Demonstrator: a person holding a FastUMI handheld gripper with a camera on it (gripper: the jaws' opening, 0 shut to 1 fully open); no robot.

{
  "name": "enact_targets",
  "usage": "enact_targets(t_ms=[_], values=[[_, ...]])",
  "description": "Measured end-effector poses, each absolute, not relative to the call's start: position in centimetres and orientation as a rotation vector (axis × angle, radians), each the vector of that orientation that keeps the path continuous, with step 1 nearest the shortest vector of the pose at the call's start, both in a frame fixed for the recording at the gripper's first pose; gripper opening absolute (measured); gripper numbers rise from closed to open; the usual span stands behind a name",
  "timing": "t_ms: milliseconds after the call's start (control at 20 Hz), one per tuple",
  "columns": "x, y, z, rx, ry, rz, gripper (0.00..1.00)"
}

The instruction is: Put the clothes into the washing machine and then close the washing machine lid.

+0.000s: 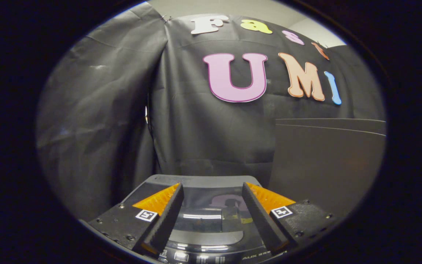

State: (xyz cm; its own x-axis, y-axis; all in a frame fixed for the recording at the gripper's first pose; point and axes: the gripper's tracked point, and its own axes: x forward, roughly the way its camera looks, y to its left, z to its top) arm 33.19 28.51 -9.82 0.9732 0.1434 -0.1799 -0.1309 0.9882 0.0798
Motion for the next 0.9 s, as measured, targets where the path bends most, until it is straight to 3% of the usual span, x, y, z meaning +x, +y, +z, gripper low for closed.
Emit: enact_targets(t_ms=[900], values=[[21.2,26.0,-6.5,0.104,0.24,0.232,0.97]])
